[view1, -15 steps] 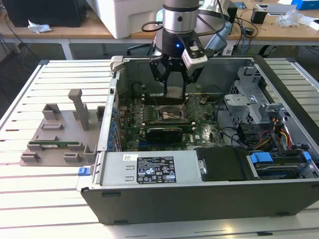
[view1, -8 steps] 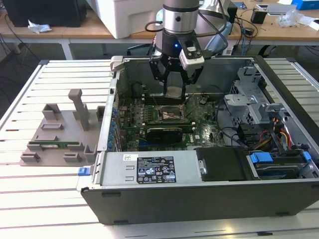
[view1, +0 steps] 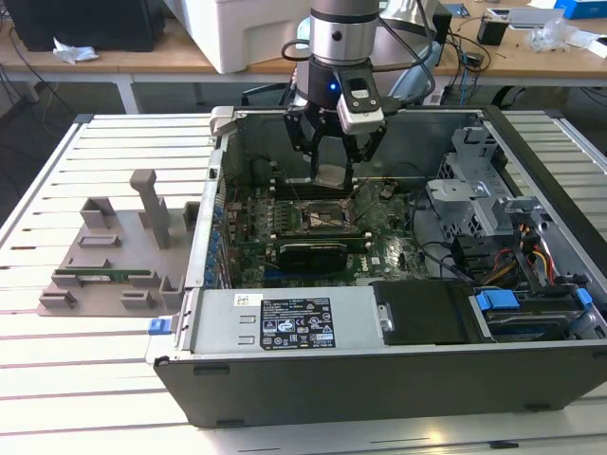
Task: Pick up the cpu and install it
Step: 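Place the cpu into insertion slot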
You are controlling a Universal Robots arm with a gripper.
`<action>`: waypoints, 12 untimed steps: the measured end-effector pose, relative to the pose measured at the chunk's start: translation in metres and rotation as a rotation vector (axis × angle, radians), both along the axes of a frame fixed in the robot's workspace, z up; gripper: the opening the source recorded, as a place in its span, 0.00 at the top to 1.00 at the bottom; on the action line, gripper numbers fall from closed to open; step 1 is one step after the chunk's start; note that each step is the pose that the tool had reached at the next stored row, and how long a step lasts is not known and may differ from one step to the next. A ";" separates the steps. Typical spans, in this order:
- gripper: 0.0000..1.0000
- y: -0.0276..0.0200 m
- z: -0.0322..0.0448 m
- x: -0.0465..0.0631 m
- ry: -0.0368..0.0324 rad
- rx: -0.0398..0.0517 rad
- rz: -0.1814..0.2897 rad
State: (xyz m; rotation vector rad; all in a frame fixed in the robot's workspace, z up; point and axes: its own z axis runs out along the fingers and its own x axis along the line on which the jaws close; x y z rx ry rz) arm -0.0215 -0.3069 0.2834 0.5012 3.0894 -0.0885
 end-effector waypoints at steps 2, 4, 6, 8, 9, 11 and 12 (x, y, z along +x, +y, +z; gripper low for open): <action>0.46 0.0000 0.0000 0.000 0.0000 0.0000 -0.013; 0.46 0.0000 -0.0001 0.000 0.0000 0.0000 -0.027; 0.46 0.0000 -0.0001 0.000 0.0000 0.0000 -0.045; 0.46 0.0000 -0.0002 0.000 0.0000 0.0000 -0.063; 0.46 0.0000 -0.0002 0.000 0.0000 -0.0001 -0.072; 0.46 0.0000 -0.0003 0.000 0.0000 -0.0001 -0.095; 0.46 0.0000 -0.0003 0.000 0.0000 -0.0001 -0.101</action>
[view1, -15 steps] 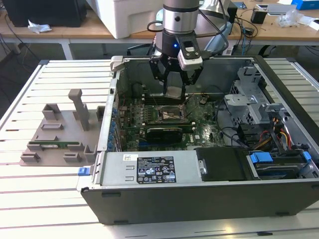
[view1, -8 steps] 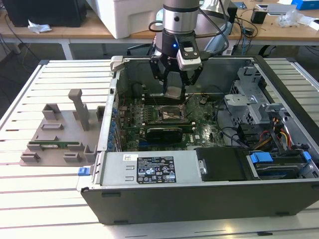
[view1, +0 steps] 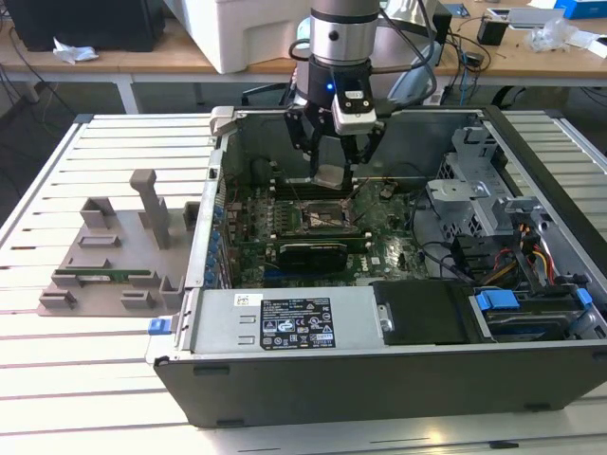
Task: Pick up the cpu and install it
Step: 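Place the cpu into insertion slot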
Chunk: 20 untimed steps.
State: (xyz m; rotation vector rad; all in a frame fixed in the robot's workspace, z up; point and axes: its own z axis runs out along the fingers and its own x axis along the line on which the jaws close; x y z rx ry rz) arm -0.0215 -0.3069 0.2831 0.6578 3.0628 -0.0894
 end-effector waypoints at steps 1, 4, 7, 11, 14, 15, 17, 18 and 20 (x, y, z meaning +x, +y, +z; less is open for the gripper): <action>0.46 0.0000 0.0000 0.000 0.0000 0.0000 -0.010; 0.46 0.0000 -0.0001 0.000 0.0001 0.0000 -0.044; 0.46 0.0000 -0.0002 0.000 0.0000 0.0000 -0.073; 0.46 0.0000 -0.0003 0.000 0.0000 0.0001 -0.109; 0.46 0.0000 -0.0004 0.000 0.0000 0.0000 -0.159; 0.46 0.0000 -0.0005 0.000 0.0000 0.0000 -0.178; 0.46 0.0000 -0.0007 0.000 0.0000 0.0000 -0.230; 0.46 0.0000 -0.0008 0.000 0.0000 0.0001 -0.257; 0.46 0.0000 -0.0008 0.000 0.0000 0.0001 -0.288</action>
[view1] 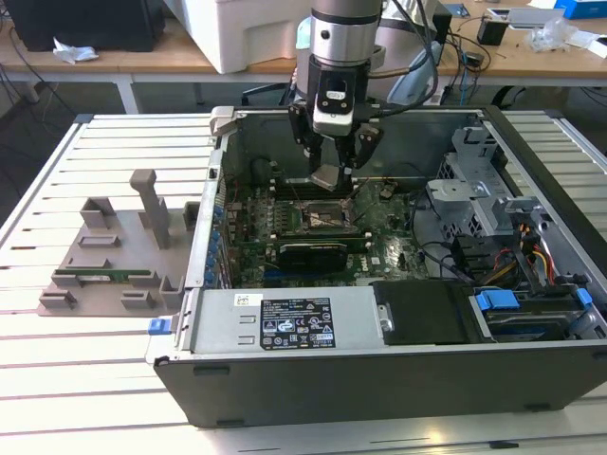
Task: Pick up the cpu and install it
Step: 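Place the cpu into insertion slot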
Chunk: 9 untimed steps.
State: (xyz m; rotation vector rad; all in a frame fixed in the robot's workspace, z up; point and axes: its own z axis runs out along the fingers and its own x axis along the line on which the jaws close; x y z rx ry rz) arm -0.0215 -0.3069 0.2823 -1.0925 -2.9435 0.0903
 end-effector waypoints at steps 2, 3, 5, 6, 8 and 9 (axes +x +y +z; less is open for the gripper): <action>0.46 0.0000 0.0000 0.000 0.0000 0.0000 -0.037; 0.46 0.0000 -0.0001 0.000 0.0000 0.0000 -0.050; 0.46 0.0000 -0.0001 0.000 0.0000 -0.0001 -0.066; 0.46 0.0000 -0.0001 0.000 0.0000 -0.0001 -0.082; 0.46 0.0000 -0.0002 0.000 0.0000 0.0000 -0.111; 0.46 0.0000 -0.0002 0.000 0.0000 0.0000 -0.124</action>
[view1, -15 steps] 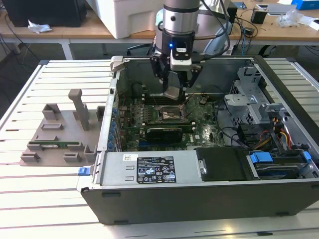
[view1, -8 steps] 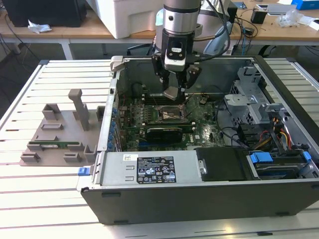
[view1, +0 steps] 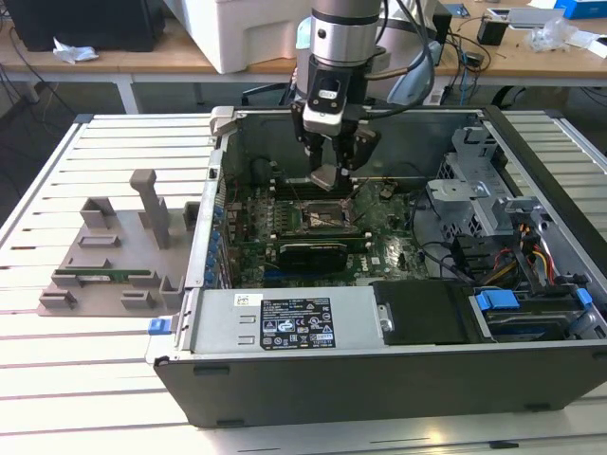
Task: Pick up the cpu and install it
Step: 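Place the cpu into insertion slot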
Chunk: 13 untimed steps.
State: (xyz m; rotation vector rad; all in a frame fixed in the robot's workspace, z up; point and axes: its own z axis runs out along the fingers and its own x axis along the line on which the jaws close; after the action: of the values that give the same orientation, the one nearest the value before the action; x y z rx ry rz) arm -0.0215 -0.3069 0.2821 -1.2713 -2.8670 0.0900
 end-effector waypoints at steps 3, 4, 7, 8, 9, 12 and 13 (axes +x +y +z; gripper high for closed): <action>0.46 0.0000 0.0000 0.000 0.0000 0.0000 -0.023; 0.46 0.0000 0.0000 0.000 0.0000 0.0000 -0.029; 0.46 0.0000 -0.0001 0.000 0.0001 0.0000 -0.052; 0.46 0.0000 -0.0001 0.000 0.0001 0.0000 -0.058; 0.46 0.0000 -0.0002 0.000 0.0000 0.0000 -0.066; 0.46 0.0000 -0.0002 0.000 0.0000 0.0000 -0.095; 0.46 0.0000 -0.0003 0.000 0.0000 0.0000 -0.104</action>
State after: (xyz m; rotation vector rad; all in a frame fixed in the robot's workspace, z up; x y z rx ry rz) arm -0.0215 -0.3069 0.2819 -1.4179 -2.7940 0.0894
